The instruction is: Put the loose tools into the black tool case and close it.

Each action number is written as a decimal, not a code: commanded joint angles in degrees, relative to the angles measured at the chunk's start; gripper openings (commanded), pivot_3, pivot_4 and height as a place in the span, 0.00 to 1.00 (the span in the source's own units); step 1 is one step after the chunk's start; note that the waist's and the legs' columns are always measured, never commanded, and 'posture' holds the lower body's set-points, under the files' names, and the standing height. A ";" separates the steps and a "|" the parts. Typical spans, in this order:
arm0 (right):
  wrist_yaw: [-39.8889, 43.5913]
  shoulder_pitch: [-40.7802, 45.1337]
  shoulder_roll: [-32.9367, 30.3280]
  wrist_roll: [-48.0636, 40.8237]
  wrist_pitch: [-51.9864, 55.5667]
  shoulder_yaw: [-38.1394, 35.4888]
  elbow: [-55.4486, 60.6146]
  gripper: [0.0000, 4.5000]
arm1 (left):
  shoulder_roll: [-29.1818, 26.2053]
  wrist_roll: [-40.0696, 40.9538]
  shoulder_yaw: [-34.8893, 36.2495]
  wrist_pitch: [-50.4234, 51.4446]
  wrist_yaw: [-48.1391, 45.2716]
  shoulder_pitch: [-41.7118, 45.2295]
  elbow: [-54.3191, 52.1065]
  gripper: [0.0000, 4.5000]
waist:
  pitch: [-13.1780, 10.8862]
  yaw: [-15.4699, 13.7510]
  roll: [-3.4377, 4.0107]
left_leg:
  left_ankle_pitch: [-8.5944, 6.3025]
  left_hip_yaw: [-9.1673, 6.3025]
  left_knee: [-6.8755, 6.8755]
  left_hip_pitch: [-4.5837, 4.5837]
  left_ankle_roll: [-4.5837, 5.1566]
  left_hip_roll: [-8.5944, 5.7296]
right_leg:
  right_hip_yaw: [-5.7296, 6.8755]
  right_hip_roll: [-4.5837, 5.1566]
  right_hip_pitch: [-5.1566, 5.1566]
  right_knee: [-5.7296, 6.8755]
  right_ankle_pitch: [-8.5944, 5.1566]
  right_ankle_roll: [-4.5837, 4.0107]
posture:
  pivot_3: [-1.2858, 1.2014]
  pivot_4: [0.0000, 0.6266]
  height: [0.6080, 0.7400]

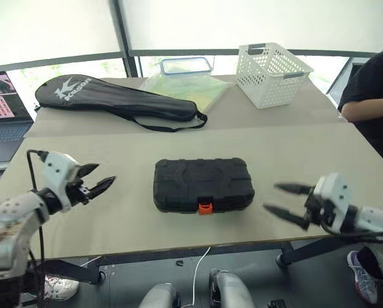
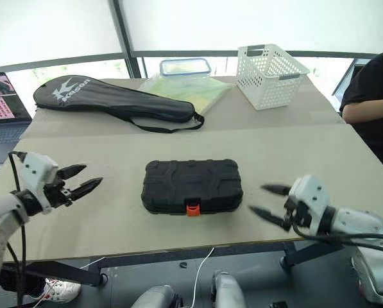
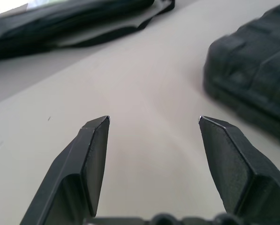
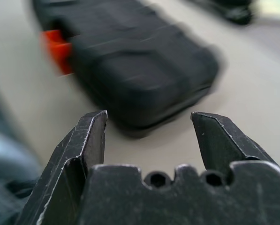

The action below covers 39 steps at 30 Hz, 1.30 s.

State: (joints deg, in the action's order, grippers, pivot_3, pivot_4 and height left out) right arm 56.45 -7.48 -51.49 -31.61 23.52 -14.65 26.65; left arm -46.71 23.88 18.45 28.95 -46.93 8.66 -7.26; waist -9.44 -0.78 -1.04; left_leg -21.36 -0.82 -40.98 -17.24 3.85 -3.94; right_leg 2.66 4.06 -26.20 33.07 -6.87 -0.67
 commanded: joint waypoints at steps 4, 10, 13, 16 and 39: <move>5.77 6.85 -3.12 3.44 0.36 10.60 -0.09 0.38 | 3.02 -13.79 -19.20 -17.52 -10.23 24.81 26.17 0.59 | 0.04 -0.52 -0.21 | 0.26 0.07 -0.15 -0.01 -0.36 -0.18 | 0.09 0.15 0.03 0.01 0.04 0.04 | 0.52 0.24 1.00; 7.33 14.70 -1.38 11.29 -3.07 20.01 -6.81 0.00 | 11.65 -23.56 -29.03 -34.18 -12.73 40.55 47.92 0.11 | 0.07 0.20 -0.26 | 0.28 0.07 -0.19 -0.33 -0.46 -0.19 | 0.16 0.32 -0.26 0.02 0.30 -0.24 | 0.52 0.24 1.00; 8.02 19.07 0.69 14.76 -4.68 24.05 -11.41 0.00 | 17.13 -29.19 -33.91 -41.67 -12.00 47.18 57.49 0.01 | 0.07 0.16 -0.29 | 0.27 0.02 -0.31 -0.71 -0.44 -0.29 | 0.54 0.22 -0.43 -0.11 0.30 -0.23 | 0.52 0.24 1.00; 6.70 22.58 2.80 17.67 -4.84 26.20 -14.46 0.00 | 18.39 -31.65 -36.14 -48.32 -14.49 49.10 61.31 0.01 | 0.07 0.22 -0.29 | 0.27 -0.05 -0.66 -1.13 -0.44 -0.28 | 0.61 0.38 -0.63 -0.03 0.31 -0.22 | 0.52 0.24 1.00; 3.68 20.14 2.67 12.04 1.58 13.13 -10.22 0.00 | 17.58 -11.78 -33.07 -14.24 -34.38 42.25 22.07 0.01 | 0.13 0.09 -0.15 | 0.23 -0.36 -1.28 -1.78 -0.35 -0.25 | 0.61 0.28 -1.02 0.11 0.55 -0.09 | 0.52 0.24 1.00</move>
State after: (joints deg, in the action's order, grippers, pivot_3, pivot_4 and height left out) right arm 60.08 14.25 -48.04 -17.50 23.55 0.46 13.18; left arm -30.44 13.88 -10.29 15.67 -80.38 53.14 17.72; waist -9.31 -0.70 -1.19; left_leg -21.14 -1.17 -42.23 -18.93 3.51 -4.19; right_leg 3.24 4.39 -27.12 33.16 -6.32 -0.75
